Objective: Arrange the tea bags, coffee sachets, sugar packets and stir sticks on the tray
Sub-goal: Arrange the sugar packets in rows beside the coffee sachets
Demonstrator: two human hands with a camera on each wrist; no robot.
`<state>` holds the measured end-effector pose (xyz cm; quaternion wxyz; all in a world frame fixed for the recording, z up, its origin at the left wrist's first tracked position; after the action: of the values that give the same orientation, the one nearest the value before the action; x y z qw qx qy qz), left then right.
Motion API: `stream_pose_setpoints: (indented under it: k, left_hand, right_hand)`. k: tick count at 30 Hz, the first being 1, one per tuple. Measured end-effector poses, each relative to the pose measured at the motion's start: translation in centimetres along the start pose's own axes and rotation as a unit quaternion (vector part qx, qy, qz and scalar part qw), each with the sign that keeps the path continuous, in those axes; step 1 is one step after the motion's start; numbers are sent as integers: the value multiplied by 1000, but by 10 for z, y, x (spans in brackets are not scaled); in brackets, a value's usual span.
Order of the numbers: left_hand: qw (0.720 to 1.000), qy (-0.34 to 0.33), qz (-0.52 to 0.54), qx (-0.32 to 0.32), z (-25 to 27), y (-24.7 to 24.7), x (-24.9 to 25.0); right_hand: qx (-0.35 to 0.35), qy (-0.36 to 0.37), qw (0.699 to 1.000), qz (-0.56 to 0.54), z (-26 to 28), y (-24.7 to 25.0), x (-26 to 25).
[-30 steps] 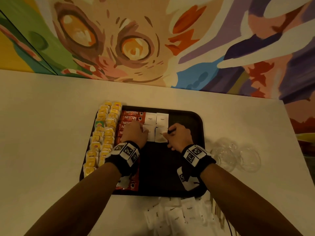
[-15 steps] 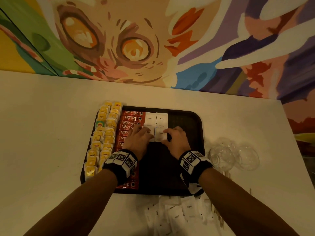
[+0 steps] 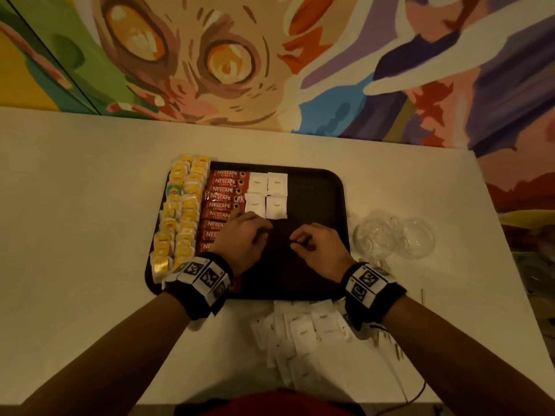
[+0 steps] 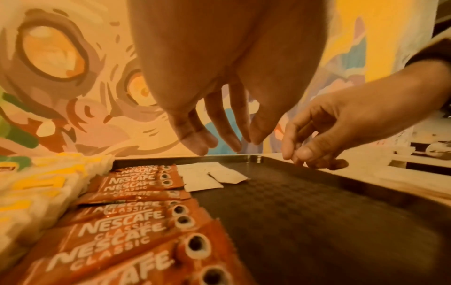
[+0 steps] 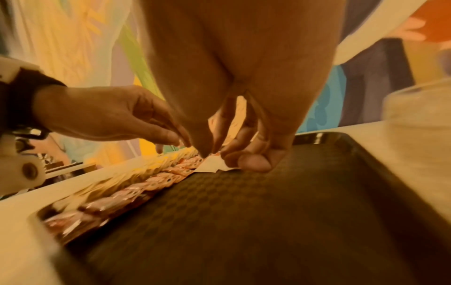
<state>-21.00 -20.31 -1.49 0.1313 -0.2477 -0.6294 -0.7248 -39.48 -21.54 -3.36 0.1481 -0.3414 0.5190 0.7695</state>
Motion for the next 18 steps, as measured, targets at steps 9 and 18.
stream_pose_setpoints:
  k: [9, 18]
  left_hand:
    - [974, 79, 39, -208, 74, -31, 22]
    - [946, 219, 46, -235, 103, -83, 22]
  right_hand:
    - [-93, -12, 996, 10, 92, -8, 6]
    - [-141, 15, 985, 103, 124, -42, 20]
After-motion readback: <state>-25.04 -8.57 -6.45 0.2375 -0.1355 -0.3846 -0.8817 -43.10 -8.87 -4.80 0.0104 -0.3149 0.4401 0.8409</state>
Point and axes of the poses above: each hand's wrist, its own z-axis away from the middle knuckle, its own y-axis out of the back of the hand, x = y × z, the point moved 4 cm from there along -z, towards the middle knuckle, and after that the axes turned 2 degrees about y, right-handed, at the moved point
